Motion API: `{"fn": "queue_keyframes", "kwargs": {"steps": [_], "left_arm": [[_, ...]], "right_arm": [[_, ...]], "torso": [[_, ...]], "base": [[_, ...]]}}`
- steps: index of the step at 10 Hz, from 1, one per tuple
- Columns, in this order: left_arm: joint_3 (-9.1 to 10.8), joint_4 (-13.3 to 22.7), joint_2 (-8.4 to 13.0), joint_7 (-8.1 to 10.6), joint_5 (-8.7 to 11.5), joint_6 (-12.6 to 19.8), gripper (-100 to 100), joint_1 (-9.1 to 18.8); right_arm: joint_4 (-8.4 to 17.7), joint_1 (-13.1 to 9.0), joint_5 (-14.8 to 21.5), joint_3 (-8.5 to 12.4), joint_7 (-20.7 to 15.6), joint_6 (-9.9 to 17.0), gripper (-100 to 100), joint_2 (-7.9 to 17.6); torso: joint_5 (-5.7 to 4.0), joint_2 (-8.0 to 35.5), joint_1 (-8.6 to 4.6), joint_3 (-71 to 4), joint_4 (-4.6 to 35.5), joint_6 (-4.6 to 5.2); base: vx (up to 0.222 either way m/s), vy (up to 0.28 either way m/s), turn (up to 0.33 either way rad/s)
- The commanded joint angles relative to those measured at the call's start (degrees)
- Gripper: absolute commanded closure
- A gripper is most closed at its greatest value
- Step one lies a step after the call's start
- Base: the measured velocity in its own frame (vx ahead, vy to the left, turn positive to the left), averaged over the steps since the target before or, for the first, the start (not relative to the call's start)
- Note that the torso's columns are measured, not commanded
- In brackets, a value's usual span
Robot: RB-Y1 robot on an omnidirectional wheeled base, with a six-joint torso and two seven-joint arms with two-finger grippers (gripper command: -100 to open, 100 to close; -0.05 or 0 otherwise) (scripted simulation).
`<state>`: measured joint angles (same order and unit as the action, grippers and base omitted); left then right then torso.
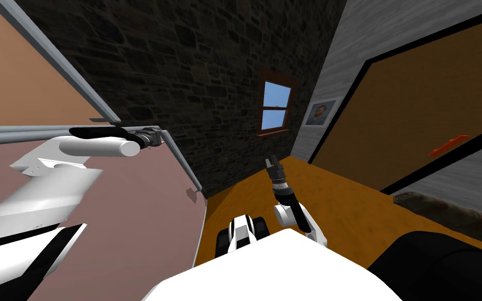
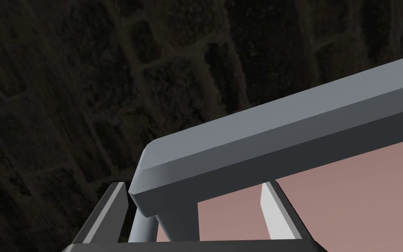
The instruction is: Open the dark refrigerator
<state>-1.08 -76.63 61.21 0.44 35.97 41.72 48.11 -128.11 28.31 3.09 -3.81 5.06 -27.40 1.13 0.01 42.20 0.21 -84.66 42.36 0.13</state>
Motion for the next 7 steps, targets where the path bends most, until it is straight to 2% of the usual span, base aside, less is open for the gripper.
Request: {"fn": "queue_keyframes", "kwargs": {"steps": [1,2,3,4,5,6,7], "left_arm": [[-1.01,-3.34,-0.79,0.20,1.80,0.67,100,0.50],[-0.32,-3.47,-0.45,0.86,0.31,1.01,100,-0.22],[-1.54,-6.34,-1.33,1.03,2.26,1.44,100,0.01],[-2.04,-7.67,-1.63,1.06,3.15,1.60,100,0.18],[-2.04,-7.67,-1.63,1.06,3.15,1.60,100,0.18],[-3.04,-10.31,-2.24,1.14,4.95,1.91,100,0.50],[-3.04,-10.31,-2.24,1.14,4.95,1.91,100,0.50]], "right_arm": [[0.00,-0.01,0.00,-0.01,0.00,0.00,0,-0.01],[0.00,-0.03,0.00,-0.01,0.00,0.00,0,-0.01],[0.00,-0.01,0.00,-0.01,0.00,0.00,0,-0.01],[0.00,-0.02,0.00,-0.01,0.00,0.00,0,-0.01],[0.00,-0.03,0.00,-0.01,0.00,0.00,0,-0.01],[0.00,-0.02,0.00,-0.01,0.00,0.00,0,-0.01],[0.00,-0.03,0.00,-0.01,0.00,0.00,0,-0.01]], "torso": [[-0.03,0.21,-0.14,0.10,-0.02,0.27],[0.00,0.25,-0.26,0.16,-0.08,0.30],[0.00,-0.04,0.00,0.00,-0.02,-0.15],[0.07,0.10,-0.07,0.09,-0.11,-0.02],[0.01,0.21,-0.18,0.13,-0.08,0.16],[0.01,0.06,-0.02,0.05,0.00,-0.16],[0.09,0.16,-0.05,0.14,-0.07,-0.08]], "base": [[-0.157,-0.098,-0.121],[-0.086,-0.054,-0.058],[-0.131,-0.057,-0.093],[-0.207,-0.087,-0.137],[-0.161,-0.065,-0.088],[-0.180,-0.068,-0.095],[-0.150,-0.069,-0.090]]}}
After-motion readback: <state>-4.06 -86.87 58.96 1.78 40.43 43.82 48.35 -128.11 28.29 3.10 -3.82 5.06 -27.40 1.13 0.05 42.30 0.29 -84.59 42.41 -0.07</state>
